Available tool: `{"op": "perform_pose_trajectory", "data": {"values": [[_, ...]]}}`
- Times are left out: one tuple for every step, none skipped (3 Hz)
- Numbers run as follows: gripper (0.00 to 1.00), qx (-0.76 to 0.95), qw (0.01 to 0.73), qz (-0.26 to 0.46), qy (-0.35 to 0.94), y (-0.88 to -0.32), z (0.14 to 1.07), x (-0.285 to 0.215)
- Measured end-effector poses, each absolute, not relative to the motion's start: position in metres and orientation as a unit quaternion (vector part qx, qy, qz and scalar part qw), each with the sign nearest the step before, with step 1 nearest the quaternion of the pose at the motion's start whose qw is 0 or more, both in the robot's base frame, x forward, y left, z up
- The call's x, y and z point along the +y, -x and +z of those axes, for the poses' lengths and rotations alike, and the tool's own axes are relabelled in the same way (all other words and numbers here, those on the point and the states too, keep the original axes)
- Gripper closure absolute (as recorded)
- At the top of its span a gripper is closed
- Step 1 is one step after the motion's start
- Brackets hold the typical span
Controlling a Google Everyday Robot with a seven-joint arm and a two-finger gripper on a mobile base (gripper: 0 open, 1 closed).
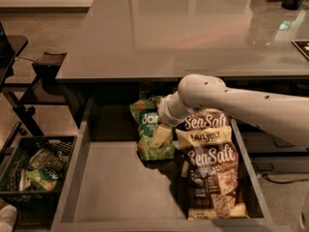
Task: Pick green rice chip bag from top drawer and place on counter
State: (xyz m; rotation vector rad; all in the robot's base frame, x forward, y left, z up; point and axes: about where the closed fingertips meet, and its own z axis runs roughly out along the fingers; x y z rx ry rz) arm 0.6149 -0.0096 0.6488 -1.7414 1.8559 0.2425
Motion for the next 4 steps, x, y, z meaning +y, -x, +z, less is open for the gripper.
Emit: {"op": "perform_pose_trajectory", "data": {"values": [[0.19,0.695,0.288,0.091,0.652,-0.6149,0.6488,-0.0095],[0.43,0.695,0.288,0.091,0.652,-0.6149,0.6487,-0.0095],[0.66,0.695,0.288,0.091,0.652,-0.6149,0.6491,-0.0095],[0.89,0.695,0.288,0.091,0.652,-0.6146,0.6541,-0.0095]]}}
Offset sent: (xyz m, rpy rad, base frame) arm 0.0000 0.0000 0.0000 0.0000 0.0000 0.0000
